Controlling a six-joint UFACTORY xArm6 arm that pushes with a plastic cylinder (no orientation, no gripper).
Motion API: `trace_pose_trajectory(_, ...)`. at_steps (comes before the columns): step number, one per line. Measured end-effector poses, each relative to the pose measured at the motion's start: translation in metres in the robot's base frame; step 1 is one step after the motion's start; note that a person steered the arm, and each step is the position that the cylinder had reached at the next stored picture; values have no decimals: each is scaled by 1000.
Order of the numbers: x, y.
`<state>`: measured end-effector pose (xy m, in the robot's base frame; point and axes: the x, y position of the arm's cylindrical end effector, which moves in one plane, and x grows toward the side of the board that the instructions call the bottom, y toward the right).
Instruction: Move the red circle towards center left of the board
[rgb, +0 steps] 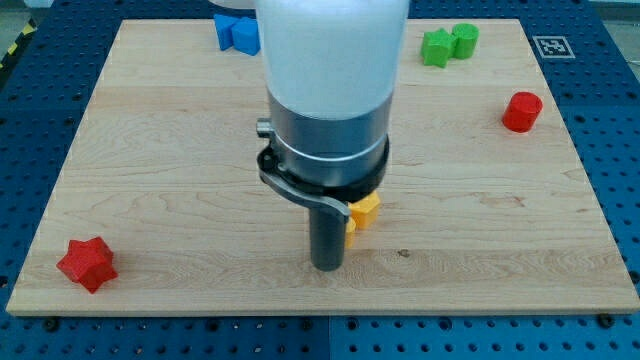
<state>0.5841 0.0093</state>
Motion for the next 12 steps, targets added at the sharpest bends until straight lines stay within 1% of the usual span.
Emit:
trace_pose_trajectory(1, 8, 56)
trace_pose_trajectory(2, -20, 128)
trace_pose_trajectory(3, -66, 185)
trace_pose_trajectory(4, -99, 239)
trace_pose_trajectory(5, -117, 280)
trace_pose_trajectory(6, -153, 307)
trace_pose_trajectory(7, -198, 305)
trace_pose_trajectory(8, -201, 298)
trace_pose_trajectory(10, -201, 234)
trace_pose_trajectory(12, -197, 187)
